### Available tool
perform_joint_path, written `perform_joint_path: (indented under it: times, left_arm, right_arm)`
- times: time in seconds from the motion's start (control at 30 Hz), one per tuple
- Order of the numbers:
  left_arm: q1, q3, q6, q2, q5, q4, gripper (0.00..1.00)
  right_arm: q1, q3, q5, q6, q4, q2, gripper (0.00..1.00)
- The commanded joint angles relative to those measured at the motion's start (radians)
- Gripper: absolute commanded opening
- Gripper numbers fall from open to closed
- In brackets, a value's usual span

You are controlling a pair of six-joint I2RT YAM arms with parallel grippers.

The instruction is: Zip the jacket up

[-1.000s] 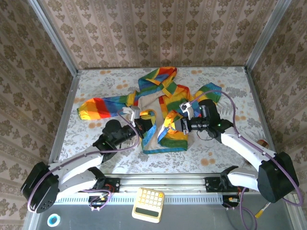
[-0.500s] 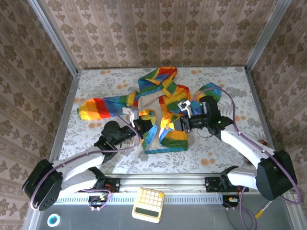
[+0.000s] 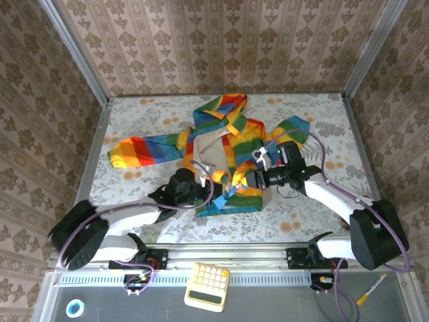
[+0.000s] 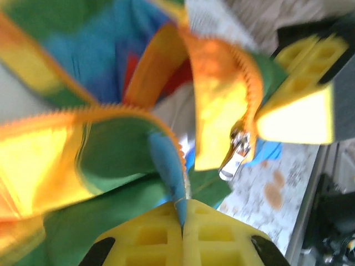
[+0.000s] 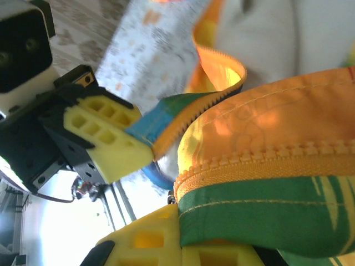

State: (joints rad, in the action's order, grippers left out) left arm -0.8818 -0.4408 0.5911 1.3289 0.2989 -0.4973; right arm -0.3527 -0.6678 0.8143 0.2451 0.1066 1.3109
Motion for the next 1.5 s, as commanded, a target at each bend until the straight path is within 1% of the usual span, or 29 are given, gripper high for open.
perform_joint_path:
  times: [0.0, 0.1, 0.17, 0.27, 0.47, 0.6, 0.7, 0.77, 0.87, 1.0, 1.1, 1.3, 1.47]
  left_arm:
    - [-0.021, -0.023, 0.111, 0.126, 0.003, -0.017, 0.01]
    - [-0.02, -0.031, 0.171, 0.209, 0.036, -0.083, 0.16]
    - [-0.016, -0.046, 0.178, 0.219, 0.053, -0.075, 0.24]
    - [-0.01, -0.076, 0.15, 0.182, 0.053, 0.027, 0.33]
    - [0.029, -0.11, 0.056, 0.027, 0.042, 0.271, 0.47]
    - [0.073, -0.099, 0.005, -0.039, 0.088, 0.327, 0.48]
    - [0.072, -0.113, -0.001, -0.055, 0.105, 0.38, 0.47]
    - [0.051, -0.135, 0.017, -0.055, 0.092, 0.407, 0.44]
    - [-0.018, -0.186, 0.059, -0.04, 0.009, 0.452, 0.44]
    - [-0.08, -0.212, 0.183, 0.007, -0.079, 0.406, 0.46]
    - [-0.101, -0.222, 0.255, 0.045, -0.123, 0.36, 0.46]
    - [-0.13, -0.233, 0.319, 0.127, -0.124, 0.275, 0.44]
    - [-0.14, -0.245, 0.335, 0.183, -0.111, 0.238, 0.44]
  right_arm:
    - [0.003, 0.042, -0.041, -0.005, -0.019, 0.038, 0.0]
    - [0.003, 0.058, -0.042, -0.009, -0.033, 0.06, 0.0]
    - [0.004, 0.059, -0.044, -0.02, -0.026, 0.068, 0.0]
    - [0.007, 0.063, -0.048, -0.035, -0.02, 0.068, 0.0]
    - [0.014, 0.079, -0.05, -0.038, -0.031, 0.065, 0.0]
    - [0.015, 0.082, -0.047, -0.036, -0.037, 0.06, 0.0]
    - [0.015, 0.079, -0.047, -0.036, -0.033, 0.057, 0.0]
    - [0.015, 0.075, -0.046, -0.035, -0.031, 0.057, 0.0]
    - [0.015, 0.073, -0.044, -0.03, -0.037, 0.058, 0.0]
    - [0.015, 0.08, -0.042, -0.024, -0.053, 0.063, 0.0]
    - [0.015, 0.085, -0.038, -0.022, -0.059, 0.068, 0.0]
    - [0.015, 0.089, -0.034, -0.032, -0.055, 0.062, 0.0]
    - [0.015, 0.094, -0.032, -0.029, -0.063, 0.056, 0.0]
